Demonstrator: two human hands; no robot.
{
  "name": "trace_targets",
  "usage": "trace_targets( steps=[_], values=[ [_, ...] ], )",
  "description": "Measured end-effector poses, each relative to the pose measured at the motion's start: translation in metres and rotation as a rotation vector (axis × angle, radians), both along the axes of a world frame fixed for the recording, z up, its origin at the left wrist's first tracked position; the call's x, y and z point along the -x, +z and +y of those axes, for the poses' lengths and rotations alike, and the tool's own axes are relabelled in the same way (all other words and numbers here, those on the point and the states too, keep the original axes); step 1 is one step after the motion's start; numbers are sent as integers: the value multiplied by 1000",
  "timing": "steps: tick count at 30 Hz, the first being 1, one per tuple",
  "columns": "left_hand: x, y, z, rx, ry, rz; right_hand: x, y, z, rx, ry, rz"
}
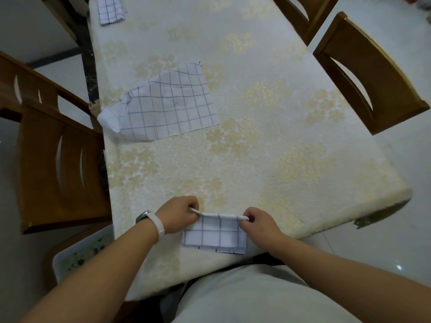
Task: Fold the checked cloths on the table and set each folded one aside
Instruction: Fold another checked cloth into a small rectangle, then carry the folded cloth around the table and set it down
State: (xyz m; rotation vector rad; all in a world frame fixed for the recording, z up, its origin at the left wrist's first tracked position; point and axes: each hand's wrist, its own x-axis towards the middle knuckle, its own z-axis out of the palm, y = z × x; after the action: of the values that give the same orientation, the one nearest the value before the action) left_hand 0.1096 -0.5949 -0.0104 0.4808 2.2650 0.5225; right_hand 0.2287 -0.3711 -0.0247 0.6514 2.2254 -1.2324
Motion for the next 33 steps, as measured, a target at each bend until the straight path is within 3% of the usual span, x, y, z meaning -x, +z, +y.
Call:
trace_targets(
  steps=[6,10,18,33],
  values=[
    [-38,-13,-5,-391,735,-280,-3,2,4,146,-245,-30],
    [-56,-20,-1,-513,1004,-487,-8,0,6,239,-409,-55],
    [-87,-21,14,-689,1039,-719,-21,17,8,438,-725,-64],
    [-98,17,112,-635,943,-527,-68,49,81,542,-808,66]
  ],
)
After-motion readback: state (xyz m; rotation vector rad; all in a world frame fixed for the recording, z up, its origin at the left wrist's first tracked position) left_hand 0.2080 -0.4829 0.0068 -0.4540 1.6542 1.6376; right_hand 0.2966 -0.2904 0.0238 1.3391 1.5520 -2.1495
